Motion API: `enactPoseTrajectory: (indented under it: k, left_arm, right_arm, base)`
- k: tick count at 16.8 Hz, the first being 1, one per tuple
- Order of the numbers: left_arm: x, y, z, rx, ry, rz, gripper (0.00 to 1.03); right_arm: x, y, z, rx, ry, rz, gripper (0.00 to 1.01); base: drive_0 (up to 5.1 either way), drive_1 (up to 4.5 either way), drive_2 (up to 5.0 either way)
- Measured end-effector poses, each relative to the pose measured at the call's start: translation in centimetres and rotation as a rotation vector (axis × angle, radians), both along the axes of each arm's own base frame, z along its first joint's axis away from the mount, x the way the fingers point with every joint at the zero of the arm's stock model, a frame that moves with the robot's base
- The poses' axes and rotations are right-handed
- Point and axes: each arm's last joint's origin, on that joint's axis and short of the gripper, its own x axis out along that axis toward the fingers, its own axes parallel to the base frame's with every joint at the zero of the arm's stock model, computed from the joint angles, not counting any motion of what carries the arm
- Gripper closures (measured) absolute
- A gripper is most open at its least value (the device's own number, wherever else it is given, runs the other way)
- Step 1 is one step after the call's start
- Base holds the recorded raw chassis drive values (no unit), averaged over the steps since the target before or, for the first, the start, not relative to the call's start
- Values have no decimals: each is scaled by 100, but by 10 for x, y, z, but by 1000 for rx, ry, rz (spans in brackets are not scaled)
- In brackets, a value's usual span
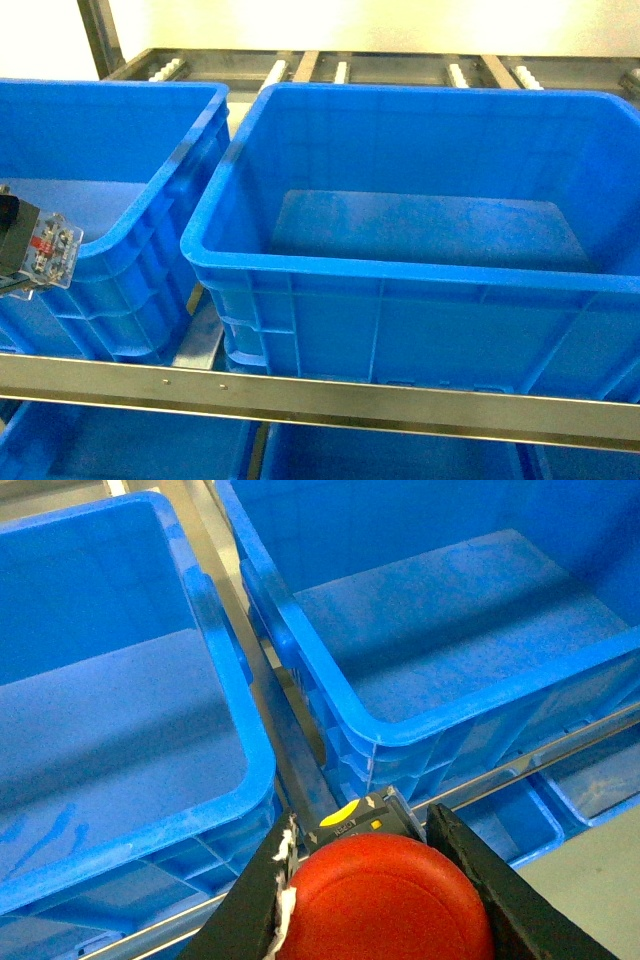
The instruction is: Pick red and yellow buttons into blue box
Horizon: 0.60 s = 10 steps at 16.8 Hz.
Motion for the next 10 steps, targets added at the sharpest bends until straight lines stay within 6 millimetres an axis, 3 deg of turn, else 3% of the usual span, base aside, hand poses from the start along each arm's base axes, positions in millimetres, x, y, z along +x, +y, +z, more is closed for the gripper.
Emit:
enactPoseTrajectory:
  k: [4,10]
  left_arm:
    - [0,0,0,0,0,0,71]
    - [0,0,0,0,-1,0,71]
  right_arm:
    - [8,7,1,3,5,18,75]
    - [55,35,-9,0,30,59,75]
  base:
    - [0,0,0]
    - [0,0,0]
